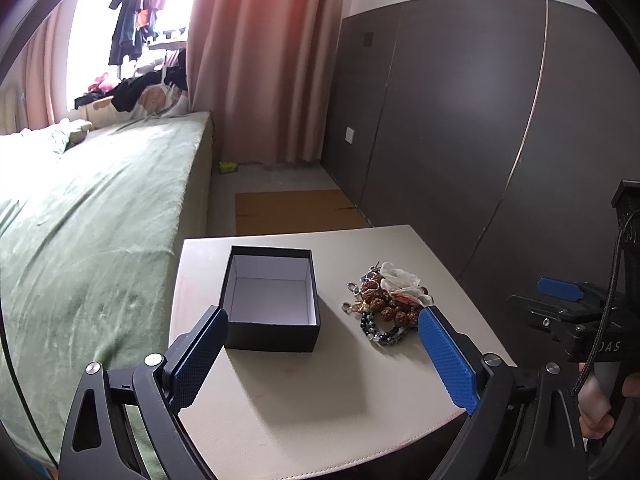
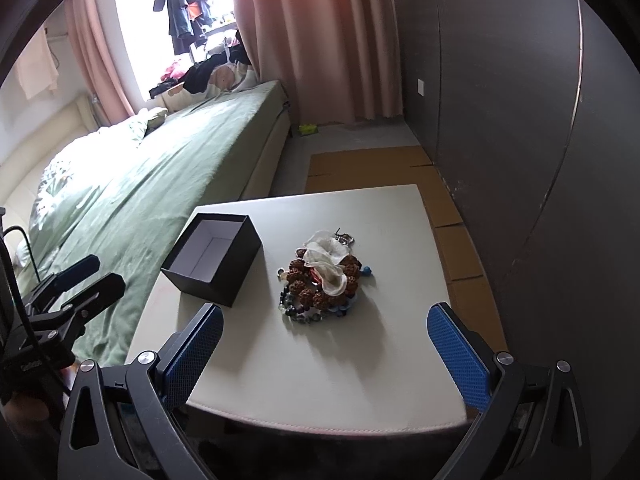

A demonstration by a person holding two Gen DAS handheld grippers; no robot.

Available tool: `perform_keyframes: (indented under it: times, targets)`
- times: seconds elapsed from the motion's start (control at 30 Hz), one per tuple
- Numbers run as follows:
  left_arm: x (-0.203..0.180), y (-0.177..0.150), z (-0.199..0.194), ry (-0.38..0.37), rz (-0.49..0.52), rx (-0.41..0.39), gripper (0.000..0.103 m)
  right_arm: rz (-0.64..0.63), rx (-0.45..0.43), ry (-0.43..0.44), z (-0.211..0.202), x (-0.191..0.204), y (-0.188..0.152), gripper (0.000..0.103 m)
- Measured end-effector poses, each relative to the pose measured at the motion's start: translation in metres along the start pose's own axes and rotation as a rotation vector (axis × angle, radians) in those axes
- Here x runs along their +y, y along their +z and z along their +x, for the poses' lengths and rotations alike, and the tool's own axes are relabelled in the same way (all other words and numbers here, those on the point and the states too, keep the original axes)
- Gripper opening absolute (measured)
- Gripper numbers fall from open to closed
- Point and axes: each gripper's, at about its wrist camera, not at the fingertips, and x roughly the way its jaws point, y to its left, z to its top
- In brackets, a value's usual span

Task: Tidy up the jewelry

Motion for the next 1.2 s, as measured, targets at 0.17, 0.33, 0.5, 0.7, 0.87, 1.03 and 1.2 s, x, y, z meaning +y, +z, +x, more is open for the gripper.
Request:
perform_keyframes:
  times: [0.17, 0.33, 0.5, 0.7, 0.87, 1.03, 1.2]
  targets:
    - [-0.0006, 0.0014, -0.0032, 0.01, 0.003, -0.018, 0.096, -0.001, 0.005, 0.001, 0.0006, -0.0009, -0.0003, 0.103]
    - [0.0007, 0.0014, -0.0004, 0.011, -0.005, -0.008, 0.096, -0.003, 0.0, 0.002, -0.0008, 0.0016, 0.0, 0.103]
    - [0.001, 0.0014, -0.0014, 0.009, -0.001, -0.011, 0.096, 0.004, -0.008, 0.011, -0.0022, 0.0013, 0.0014, 0.103]
    - [0.0015, 0.0009, -0.0026, 0.007, 0.001, -0.009, 0.096, 0.011, -0.018, 0.015, -0.0034, -0.0007, 0.0017, 0.103]
    - [0.0018, 0.0014, -0.0028, 0.006, -0.003, -0.01, 0.096, 0.026, -0.026, 0.025, -0.0055, -0.0038, 0.0028, 0.103]
    - [0.0017, 0.0018, -0.0028, 0.005, -0.008, -0.008, 0.096, 0.029, -0.028, 0.034, -0.0065, -0.0049, 0.0025, 0.103]
    - [0.002, 0.002, -0.0024, 0.004, -0.007, -0.009, 0.096, 0.03, -0.031, 0.041, -0.0072, -0.005, 0.0025, 0.103]
